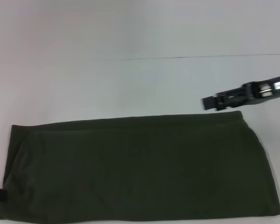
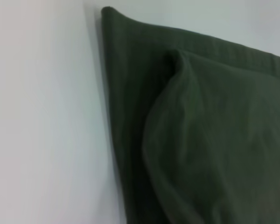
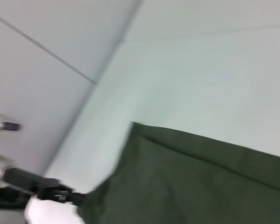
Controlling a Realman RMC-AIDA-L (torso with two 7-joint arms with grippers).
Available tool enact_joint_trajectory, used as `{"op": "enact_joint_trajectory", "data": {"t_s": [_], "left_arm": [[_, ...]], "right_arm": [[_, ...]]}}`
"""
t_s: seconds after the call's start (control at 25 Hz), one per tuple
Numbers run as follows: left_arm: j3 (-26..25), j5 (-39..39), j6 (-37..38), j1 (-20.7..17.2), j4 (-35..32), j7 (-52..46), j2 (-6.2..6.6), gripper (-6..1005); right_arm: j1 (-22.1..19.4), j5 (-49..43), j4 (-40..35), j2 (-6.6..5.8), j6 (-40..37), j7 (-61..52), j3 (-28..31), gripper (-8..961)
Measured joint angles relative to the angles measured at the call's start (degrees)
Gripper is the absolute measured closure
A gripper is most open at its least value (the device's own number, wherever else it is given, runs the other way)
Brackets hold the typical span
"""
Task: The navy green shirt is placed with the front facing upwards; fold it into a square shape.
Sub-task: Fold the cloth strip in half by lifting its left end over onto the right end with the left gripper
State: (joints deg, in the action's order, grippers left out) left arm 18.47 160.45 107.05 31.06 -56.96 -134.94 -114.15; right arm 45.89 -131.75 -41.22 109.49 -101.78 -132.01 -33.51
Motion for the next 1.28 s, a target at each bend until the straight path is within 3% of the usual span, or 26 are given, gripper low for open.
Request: {"op": "enact_joint_trajectory", "data": {"t_s": [0.2,0.32,0.64,0.72,0.96,1.28], "left_arm": [[-0.01,0.1,0.05,-0.31,0.0,-1.35,-0.05,802],[0.04,0.1,0.37,-0.27,-0.26,-1.88,-0.01,655],[-2.99,0.25,-0.07,0.56,-1.71,-4.57,1.36,340],[-4.41,-0.36,-0.05,0.64,-1.86,-3.79,1.66,335],[-7.6,-4.95,-0.14,0.94,-1.01,-0.35,2.26,318],[-4.32,-3.24,-3.95,2.17,1.7,-1.9,2.48,185]], "right_arm": [[1.81,1.04,2.3,2.92,1.17,6.26,-0.93,8],[2.28,1.09,2.46,4.6,2.23,9.07,-2.74,8],[2.33,1.41,2.64,8.37,4.35,16.68,-3.65,9],[1.99,1.44,2.72,9.43,5.34,19.55,-3.86,9],[1.56,1.49,5.24,9.96,7.34,23.31,-4.54,8],[2.16,2.32,12.78,10.69,12.55,33.85,-9.86,9]]}}
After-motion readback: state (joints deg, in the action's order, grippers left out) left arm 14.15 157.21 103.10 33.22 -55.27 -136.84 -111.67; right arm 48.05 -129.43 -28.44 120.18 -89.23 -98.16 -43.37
